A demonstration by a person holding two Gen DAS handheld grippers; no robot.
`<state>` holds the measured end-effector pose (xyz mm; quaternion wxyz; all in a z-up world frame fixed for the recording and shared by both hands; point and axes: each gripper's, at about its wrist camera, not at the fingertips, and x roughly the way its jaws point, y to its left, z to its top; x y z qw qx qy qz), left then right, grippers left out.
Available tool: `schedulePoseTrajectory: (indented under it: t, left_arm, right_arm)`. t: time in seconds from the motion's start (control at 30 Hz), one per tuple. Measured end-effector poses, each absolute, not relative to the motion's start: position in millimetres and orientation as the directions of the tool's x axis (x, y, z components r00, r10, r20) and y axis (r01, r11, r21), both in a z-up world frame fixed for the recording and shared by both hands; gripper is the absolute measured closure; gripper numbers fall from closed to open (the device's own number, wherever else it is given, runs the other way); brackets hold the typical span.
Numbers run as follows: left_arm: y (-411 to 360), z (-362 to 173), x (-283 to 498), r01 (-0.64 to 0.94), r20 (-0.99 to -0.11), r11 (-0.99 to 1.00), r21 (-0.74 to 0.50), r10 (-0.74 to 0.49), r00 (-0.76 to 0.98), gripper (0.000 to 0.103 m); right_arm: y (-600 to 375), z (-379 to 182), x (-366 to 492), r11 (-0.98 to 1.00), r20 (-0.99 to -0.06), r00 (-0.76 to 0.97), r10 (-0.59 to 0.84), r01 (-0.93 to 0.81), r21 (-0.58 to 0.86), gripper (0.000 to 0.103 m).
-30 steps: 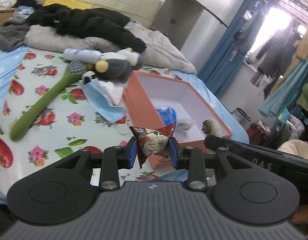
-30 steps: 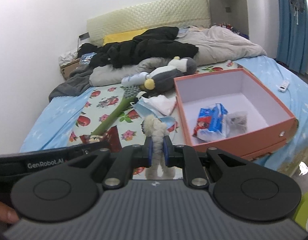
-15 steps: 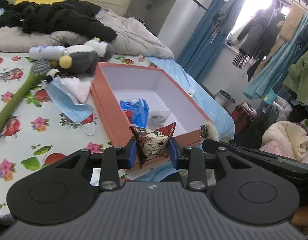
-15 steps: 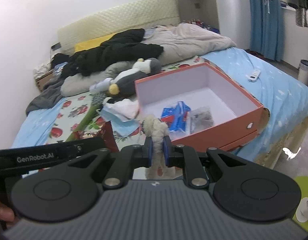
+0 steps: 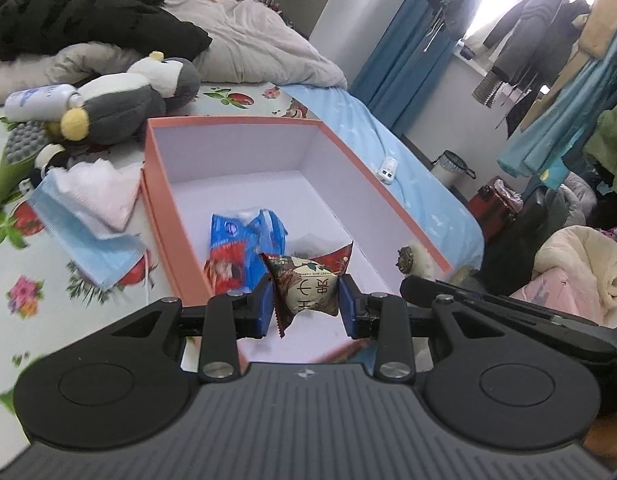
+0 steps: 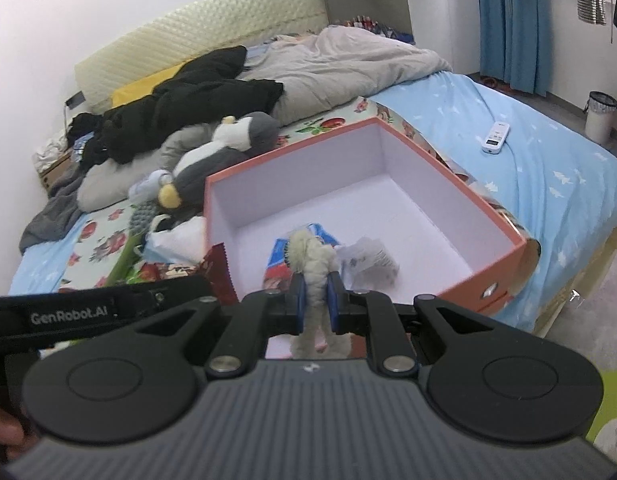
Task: Organize soft objects
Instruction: 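Carry the red packet and hair tie with both grippers over the pink box, then lower both items into the box and open both grippers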
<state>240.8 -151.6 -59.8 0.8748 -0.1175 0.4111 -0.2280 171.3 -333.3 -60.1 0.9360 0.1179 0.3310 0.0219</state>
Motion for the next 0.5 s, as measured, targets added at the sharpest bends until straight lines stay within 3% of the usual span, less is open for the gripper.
schedulePoseTrajectory:
  t: [0.5]
  left_arm:
    - [-200,-124,375,0.292,-0.751,0.894,-0.340,-0.445,0.488,0.064]
  right_arm:
    - [-378,-125,283,0.963,-0.710,0.698,0.094,0.117,0.243,0.087]
